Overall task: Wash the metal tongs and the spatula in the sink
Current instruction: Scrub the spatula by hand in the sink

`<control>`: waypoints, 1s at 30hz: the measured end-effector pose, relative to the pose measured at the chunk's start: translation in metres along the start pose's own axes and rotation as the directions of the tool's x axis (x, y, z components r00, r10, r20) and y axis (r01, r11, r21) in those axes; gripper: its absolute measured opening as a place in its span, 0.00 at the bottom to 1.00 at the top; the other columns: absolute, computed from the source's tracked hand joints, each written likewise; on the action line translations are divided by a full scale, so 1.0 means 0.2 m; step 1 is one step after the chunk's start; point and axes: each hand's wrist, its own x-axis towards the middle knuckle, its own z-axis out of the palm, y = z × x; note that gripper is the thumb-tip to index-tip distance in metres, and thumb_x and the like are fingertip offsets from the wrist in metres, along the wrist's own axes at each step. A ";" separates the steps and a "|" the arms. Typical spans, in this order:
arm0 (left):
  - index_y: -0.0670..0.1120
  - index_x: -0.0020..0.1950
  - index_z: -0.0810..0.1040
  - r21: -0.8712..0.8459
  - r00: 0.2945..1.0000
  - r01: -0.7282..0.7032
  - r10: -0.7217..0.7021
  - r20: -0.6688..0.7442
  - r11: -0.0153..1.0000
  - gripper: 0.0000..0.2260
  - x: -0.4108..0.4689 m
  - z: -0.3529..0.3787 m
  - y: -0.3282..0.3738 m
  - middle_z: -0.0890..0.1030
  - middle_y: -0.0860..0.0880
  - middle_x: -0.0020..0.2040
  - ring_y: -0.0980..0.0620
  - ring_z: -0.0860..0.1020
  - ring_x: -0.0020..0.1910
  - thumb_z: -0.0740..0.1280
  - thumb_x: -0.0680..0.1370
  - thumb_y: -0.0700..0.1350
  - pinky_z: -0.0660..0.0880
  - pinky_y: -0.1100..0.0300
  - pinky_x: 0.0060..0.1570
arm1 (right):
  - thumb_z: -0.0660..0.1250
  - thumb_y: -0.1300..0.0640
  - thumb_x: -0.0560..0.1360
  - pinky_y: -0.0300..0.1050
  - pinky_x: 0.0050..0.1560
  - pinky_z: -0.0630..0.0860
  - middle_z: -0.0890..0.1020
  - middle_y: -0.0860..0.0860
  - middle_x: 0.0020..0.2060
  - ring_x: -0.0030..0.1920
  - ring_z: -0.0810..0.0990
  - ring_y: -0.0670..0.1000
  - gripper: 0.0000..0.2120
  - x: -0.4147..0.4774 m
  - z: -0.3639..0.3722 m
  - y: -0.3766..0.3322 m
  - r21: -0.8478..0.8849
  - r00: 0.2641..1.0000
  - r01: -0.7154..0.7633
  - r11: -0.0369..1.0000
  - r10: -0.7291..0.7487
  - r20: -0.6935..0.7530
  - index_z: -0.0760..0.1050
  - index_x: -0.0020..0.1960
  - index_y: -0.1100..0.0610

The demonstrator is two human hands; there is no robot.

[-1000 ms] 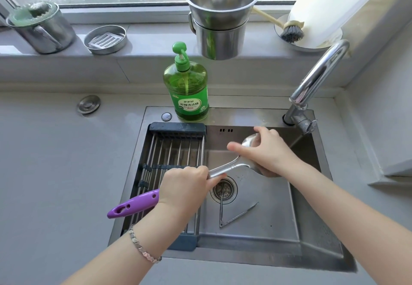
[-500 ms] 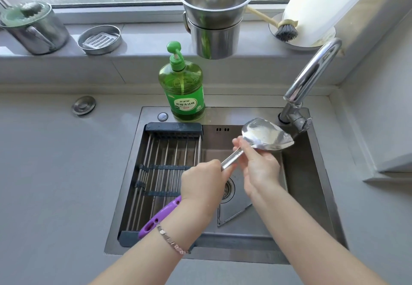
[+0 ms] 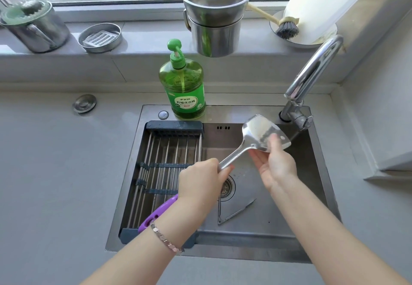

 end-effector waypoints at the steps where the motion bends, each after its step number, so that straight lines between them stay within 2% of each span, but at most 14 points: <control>1: 0.46 0.46 0.75 -0.077 0.998 -0.007 0.012 0.058 0.997 0.18 0.00 -0.01 -0.01 0.78 0.52 0.39 0.47 0.79 0.44 0.60 0.77 0.60 0.72 0.57 0.43 | 0.60 0.54 0.80 0.44 0.37 0.82 0.79 0.54 0.36 0.34 0.80 0.51 0.12 0.02 0.00 -0.02 0.001 0.999 -0.013 1.000 0.013 -0.045 0.71 0.42 0.60; 4: 0.43 0.44 0.75 -0.246 0.946 0.062 0.022 0.323 0.967 0.13 0.03 -0.02 -0.08 0.77 0.51 0.36 0.48 0.79 0.39 0.67 0.75 0.54 0.76 0.56 0.44 | 0.55 0.49 0.81 0.49 0.47 0.79 0.76 0.55 0.39 0.36 0.79 0.52 0.15 0.06 -0.01 -0.06 0.032 0.991 -0.034 0.999 0.038 -0.129 0.69 0.46 0.60; 6: 0.44 0.40 0.74 -0.337 0.881 0.144 0.034 0.472 0.931 0.09 0.03 -0.02 -0.16 0.76 0.51 0.32 0.51 0.76 0.33 0.68 0.74 0.49 0.77 0.55 0.43 | 0.55 0.48 0.81 0.50 0.46 0.79 0.75 0.55 0.40 0.36 0.78 0.52 0.15 0.09 0.00 -0.09 0.072 0.986 -0.019 0.997 0.030 -0.164 0.68 0.50 0.60; 7: 0.46 0.39 0.73 -0.380 0.865 0.172 0.045 0.499 0.909 0.09 0.02 -0.02 -0.20 0.76 0.51 0.31 0.52 0.75 0.32 0.68 0.74 0.48 0.78 0.55 0.43 | 0.56 0.48 0.81 0.50 0.45 0.79 0.75 0.55 0.40 0.36 0.78 0.52 0.14 0.10 0.00 -0.09 0.097 0.986 -0.009 0.995 0.025 -0.165 0.68 0.49 0.61; 10: 0.46 0.36 0.71 -0.372 0.892 0.181 0.007 0.452 0.910 0.12 -0.01 -0.01 -0.23 0.73 0.51 0.31 0.51 0.72 0.31 0.69 0.74 0.50 0.77 0.55 0.40 | 0.60 0.54 0.80 0.42 0.42 0.81 0.78 0.53 0.38 0.35 0.80 0.49 0.11 0.06 0.02 -0.03 0.095 0.998 0.005 0.995 0.000 -0.056 0.71 0.42 0.59; 13: 0.43 0.37 0.72 -0.340 0.937 0.156 -0.031 0.348 0.927 0.15 -0.02 0.01 -0.19 0.71 0.50 0.31 0.49 0.69 0.31 0.66 0.75 0.53 0.69 0.59 0.35 | 0.61 0.59 0.79 0.36 0.33 0.80 0.83 0.50 0.30 0.32 0.83 0.45 0.07 -0.04 0.03 0.17 -0.067 0.994 0.022 0.997 -0.014 0.106 0.75 0.44 0.59; 17: 0.46 0.32 0.67 -0.312 0.956 0.129 -0.034 0.291 0.941 0.16 -0.01 0.01 -0.18 0.69 0.51 0.29 0.52 0.68 0.27 0.65 0.76 0.52 0.64 0.61 0.29 | 0.63 0.60 0.77 0.38 0.36 0.81 0.85 0.52 0.32 0.34 0.84 0.48 0.07 -0.15 0.00 0.33 -0.300 0.969 0.019 0.954 0.056 0.239 0.78 0.42 0.59; 19: 0.46 0.34 0.69 -0.317 0.954 0.139 -0.041 0.297 0.938 0.14 -0.02 0.01 -0.20 0.71 0.51 0.30 0.50 0.70 0.30 0.65 0.76 0.52 0.67 0.60 0.32 | 0.62 0.60 0.78 0.38 0.34 0.81 0.84 0.52 0.31 0.32 0.84 0.48 0.08 -0.11 0.01 0.28 -0.274 0.966 0.013 0.962 0.059 0.252 0.76 0.41 0.61; 22: 0.48 0.33 0.68 -0.301 0.950 0.164 -0.069 0.304 0.939 0.15 -0.03 0.03 -0.21 0.71 0.51 0.31 0.48 0.71 0.33 0.65 0.76 0.52 0.69 0.59 0.36 | 0.61 0.60 0.79 0.37 0.31 0.80 0.83 0.55 0.33 0.28 0.83 0.46 0.08 -0.03 0.05 0.16 -0.106 0.989 0.010 0.994 0.005 0.146 0.74 0.42 0.62; 24: 0.49 0.33 0.67 -0.287 0.952 0.187 -0.101 0.290 0.939 0.15 -0.02 0.03 -0.20 0.72 0.51 0.31 0.47 0.72 0.33 0.65 0.76 0.52 0.69 0.60 0.36 | 0.62 0.61 0.78 0.36 0.31 0.80 0.83 0.54 0.33 0.29 0.83 0.45 0.07 -0.05 0.05 0.18 -0.114 0.985 -0.005 0.993 0.024 0.170 0.74 0.42 0.61; 27: 0.48 0.33 0.69 -0.265 0.955 0.212 -0.142 0.262 0.941 0.14 -0.01 0.03 -0.21 0.73 0.51 0.31 0.47 0.73 0.34 0.63 0.77 0.52 0.69 0.60 0.35 | 0.65 0.63 0.76 0.36 0.34 0.80 0.84 0.51 0.32 0.34 0.84 0.46 0.04 -0.09 0.02 0.26 -0.353 0.935 -0.020 0.935 0.142 0.324 0.77 0.43 0.62; 29: 0.46 0.36 0.73 -0.214 0.956 0.211 -0.156 0.247 0.954 0.13 0.00 0.03 -0.23 0.75 0.50 0.33 0.47 0.75 0.35 0.62 0.76 0.53 0.70 0.60 0.36 | 0.64 0.61 0.77 0.37 0.33 0.80 0.85 0.53 0.33 0.34 0.85 0.48 0.06 -0.08 0.01 0.22 -0.505 0.898 -0.005 0.863 0.226 0.378 0.77 0.44 0.63; 30: 0.46 0.39 0.75 -0.191 0.955 0.213 -0.164 0.246 0.958 0.13 0.01 0.03 -0.25 0.76 0.50 0.34 0.47 0.76 0.36 0.62 0.76 0.54 0.72 0.59 0.37 | 0.63 0.58 0.78 0.37 0.32 0.80 0.85 0.54 0.32 0.33 0.85 0.49 0.10 -0.06 0.01 0.18 -0.609 0.888 0.015 0.793 0.269 0.373 0.77 0.44 0.64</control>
